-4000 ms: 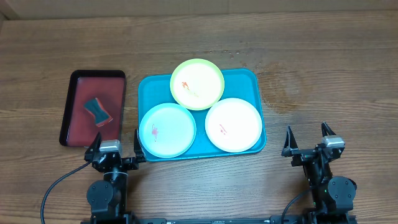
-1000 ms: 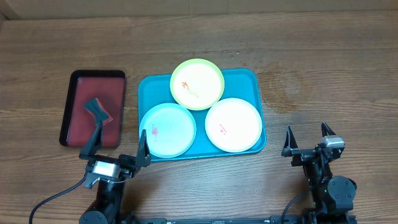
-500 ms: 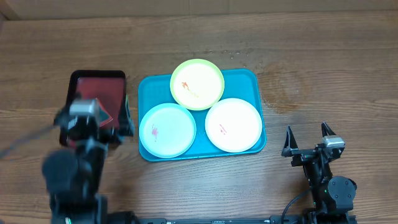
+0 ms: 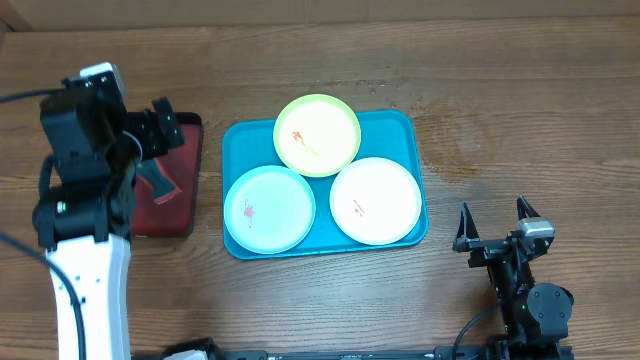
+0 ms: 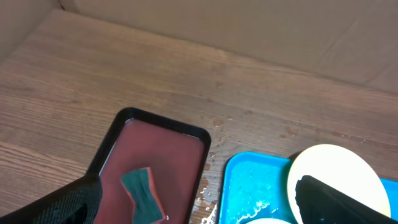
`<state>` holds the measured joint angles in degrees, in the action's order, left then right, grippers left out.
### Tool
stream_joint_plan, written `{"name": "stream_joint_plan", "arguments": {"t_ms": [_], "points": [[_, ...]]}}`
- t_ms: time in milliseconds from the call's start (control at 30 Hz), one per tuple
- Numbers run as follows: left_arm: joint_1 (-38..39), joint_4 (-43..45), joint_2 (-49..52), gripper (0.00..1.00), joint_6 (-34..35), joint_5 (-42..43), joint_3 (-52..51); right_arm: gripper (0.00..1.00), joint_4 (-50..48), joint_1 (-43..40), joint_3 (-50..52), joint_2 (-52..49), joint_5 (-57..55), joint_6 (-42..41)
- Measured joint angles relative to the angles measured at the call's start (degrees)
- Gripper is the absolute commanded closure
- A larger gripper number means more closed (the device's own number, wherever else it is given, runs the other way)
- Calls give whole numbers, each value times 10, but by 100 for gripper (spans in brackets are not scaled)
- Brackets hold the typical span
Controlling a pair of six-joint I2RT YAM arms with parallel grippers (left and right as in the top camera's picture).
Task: Clean dirty plates on tray and stack at the side
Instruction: 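Reach the left gripper to the sponge in the black tray and grasp it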
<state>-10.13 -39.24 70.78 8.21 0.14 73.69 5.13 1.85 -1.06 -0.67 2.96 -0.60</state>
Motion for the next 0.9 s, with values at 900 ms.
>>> {"name": "stream_joint_plan", "arguments": {"t_ms": [900], "points": [[-100, -185, 399, 30, 138, -12, 190, 0, 0, 0, 0, 0, 0, 0]]}}
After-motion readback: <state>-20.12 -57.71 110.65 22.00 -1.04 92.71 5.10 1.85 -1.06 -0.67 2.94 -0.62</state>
